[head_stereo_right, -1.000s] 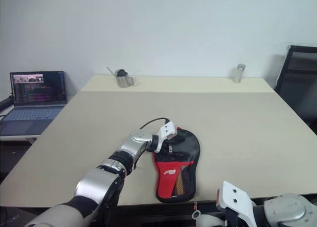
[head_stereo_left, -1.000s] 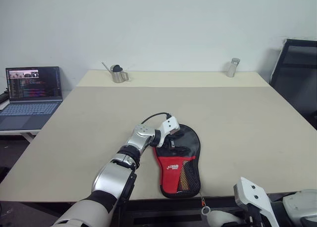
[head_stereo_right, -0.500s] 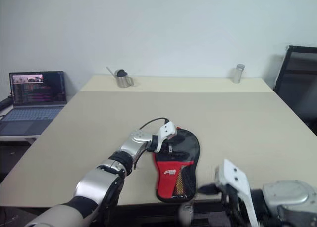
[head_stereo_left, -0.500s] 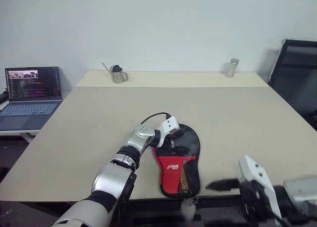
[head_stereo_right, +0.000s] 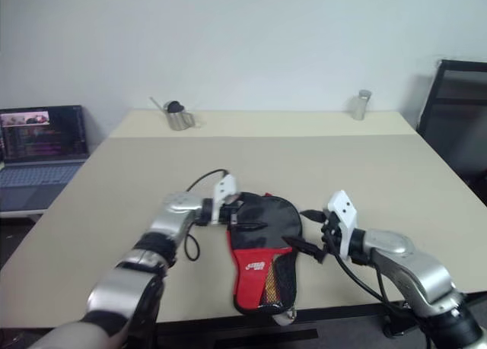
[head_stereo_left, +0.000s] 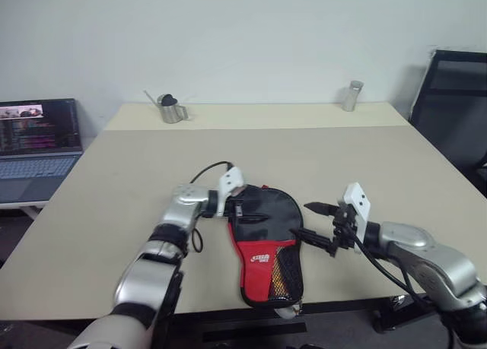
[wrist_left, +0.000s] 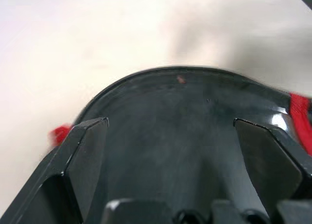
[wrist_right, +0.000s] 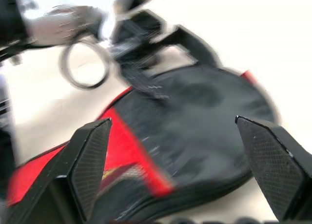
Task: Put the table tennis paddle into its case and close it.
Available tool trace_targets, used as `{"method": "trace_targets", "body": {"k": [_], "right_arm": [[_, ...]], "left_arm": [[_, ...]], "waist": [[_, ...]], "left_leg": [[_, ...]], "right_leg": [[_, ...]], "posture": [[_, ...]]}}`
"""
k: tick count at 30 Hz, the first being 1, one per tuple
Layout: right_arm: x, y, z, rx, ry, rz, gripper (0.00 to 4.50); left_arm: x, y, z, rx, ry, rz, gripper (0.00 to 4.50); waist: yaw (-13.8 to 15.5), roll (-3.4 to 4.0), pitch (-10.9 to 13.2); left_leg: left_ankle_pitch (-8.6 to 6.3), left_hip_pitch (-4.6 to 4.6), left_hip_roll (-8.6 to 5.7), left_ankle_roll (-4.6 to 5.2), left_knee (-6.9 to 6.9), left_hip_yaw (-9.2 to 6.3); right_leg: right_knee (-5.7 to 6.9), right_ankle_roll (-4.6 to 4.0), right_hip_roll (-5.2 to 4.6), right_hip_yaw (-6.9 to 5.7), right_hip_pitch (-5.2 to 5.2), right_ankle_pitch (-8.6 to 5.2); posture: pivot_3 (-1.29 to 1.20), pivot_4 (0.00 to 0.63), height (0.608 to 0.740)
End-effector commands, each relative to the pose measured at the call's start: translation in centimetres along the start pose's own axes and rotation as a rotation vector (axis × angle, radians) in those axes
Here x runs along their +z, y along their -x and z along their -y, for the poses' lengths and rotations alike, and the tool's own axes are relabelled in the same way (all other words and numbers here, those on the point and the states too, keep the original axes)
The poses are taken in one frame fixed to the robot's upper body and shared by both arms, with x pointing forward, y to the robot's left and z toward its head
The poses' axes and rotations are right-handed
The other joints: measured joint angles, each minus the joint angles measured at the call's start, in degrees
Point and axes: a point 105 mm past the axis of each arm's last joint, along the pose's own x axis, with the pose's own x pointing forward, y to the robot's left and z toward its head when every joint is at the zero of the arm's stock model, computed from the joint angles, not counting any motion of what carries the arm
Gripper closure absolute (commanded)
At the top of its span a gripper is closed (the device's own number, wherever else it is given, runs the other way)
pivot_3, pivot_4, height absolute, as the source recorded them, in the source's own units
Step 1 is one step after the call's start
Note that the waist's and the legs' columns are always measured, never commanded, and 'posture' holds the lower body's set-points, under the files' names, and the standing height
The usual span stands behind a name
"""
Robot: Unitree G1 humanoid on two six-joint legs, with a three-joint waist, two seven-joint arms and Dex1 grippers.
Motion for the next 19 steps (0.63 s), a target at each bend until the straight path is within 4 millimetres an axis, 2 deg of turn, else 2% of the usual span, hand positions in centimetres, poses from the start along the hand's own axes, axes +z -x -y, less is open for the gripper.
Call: {"method": "trace_targets", "body": {"k": [1,5,8,12,17,19], "right_arm": [[1.1,-0.1,2.0,-0.016,0.057,0.048,0.06],[1.3,0.1,4.3,-0.03,0.045,0.05,0.06],[1.4,1.1,6.8,-0.053,0.062,0.022,0.06],[1.5,1.7,8.1,-0.062,0.087,0.002,0.06],[1.1,1.8,7.3,-0.04,0.095,-0.017,0.06],[1.2,2.0,7.7,-0.05,0.1,-0.033,0.06]], "left_arm": [[0.8,3.8,0.4,0.113,0.037,0.072,0.0],[0.6,7.2,3.3,0.238,0.104,0.081,0.0],[1.1,8.1,5.1,0.336,0.135,0.086,0.0],[1.2,8.3,5.4,0.396,0.15,0.076,0.0],[0.9,8.2,5.1,0.424,0.157,0.062,0.0],[1.3,8.2,4.5,0.441,0.158,0.075,0.0]], "waist": [[-0.49,0.09,0.07],[0.04,0.2,0.21],[0.18,0.32,0.29],[1.17,0.37,0.31],[1.16,0.38,0.32],[1.17,0.39,0.32]], "left_leg": [[0.0,0.02,0.05,0.0,0.01,0.01],[0.0,0.03,0.15,-0.02,0.02,-0.04],[0.01,0.07,0.13,-0.04,0.04,-0.02],[0.03,0.11,0.13,-0.05,0.12,-0.03],[0.03,0.17,0.18,-0.04,0.07,0.06],[0.03,0.17,0.2,-0.05,0.03,0.11]], "right_leg": [[0.01,-0.01,0.02,0.02,0.0,0.0],[0.03,-0.14,0.07,0.18,0.0,0.05],[0.03,-0.25,0.03,0.23,0.03,0.11],[0.04,-0.68,0.01,0.17,0.07,0.02],[0.05,-0.46,0.15,0.23,0.07,0.17],[0.04,-0.44,0.17,0.23,0.04,0.18]], "posture": [[0.0,0.15,0.74],[0.0,0.15,0.74],[0.0,0.15,0.74],[0.0,0.15,0.74],[0.0,0.15,0.74],[0.0,0.15,0.74]]}}
